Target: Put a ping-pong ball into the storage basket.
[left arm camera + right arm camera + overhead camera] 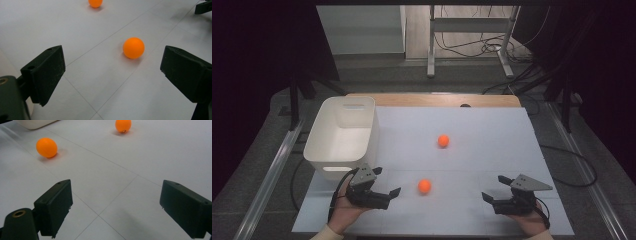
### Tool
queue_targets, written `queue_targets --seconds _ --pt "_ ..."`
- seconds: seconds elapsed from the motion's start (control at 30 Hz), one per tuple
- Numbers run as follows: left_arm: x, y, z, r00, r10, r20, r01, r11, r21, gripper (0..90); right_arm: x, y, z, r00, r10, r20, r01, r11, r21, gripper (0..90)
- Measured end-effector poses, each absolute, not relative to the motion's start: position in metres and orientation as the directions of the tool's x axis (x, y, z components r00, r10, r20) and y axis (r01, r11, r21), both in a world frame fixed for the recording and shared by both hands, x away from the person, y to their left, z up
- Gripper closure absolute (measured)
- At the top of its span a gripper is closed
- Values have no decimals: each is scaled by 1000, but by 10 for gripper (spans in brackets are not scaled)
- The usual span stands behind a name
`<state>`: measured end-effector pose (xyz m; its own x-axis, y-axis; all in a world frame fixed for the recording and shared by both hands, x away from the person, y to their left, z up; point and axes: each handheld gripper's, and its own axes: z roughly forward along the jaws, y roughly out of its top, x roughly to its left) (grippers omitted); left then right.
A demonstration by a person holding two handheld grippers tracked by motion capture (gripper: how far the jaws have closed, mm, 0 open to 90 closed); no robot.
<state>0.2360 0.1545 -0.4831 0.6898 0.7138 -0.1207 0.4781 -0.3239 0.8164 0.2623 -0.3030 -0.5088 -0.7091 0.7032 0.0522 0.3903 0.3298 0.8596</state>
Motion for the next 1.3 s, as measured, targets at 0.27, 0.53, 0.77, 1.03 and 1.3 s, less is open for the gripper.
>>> queue_targets --seconds 0.27,0.53,0.77,1.03,1.3 --pt "242 147 -481 702 700 -134 482 -329 812 71 262 -303 -509 -711 702 51 390 332 859 116" --pt "248 135 -477 722 678 -137 476 -344 809 72 262 -303 -509 -710 703 47 390 336 858 116" --pt "252 128 -476 728 672 -136 477 -354 804 73 262 -303 -509 -709 703 50 392 334 857 117" --pt "256 118 -477 737 661 -138 478 -366 798 74 262 -303 -509 -708 705 52 393 332 857 118" --pt "259 110 -477 752 643 -143 480 -385 788 75 262 -303 -509 -708 704 51 393 333 857 118"
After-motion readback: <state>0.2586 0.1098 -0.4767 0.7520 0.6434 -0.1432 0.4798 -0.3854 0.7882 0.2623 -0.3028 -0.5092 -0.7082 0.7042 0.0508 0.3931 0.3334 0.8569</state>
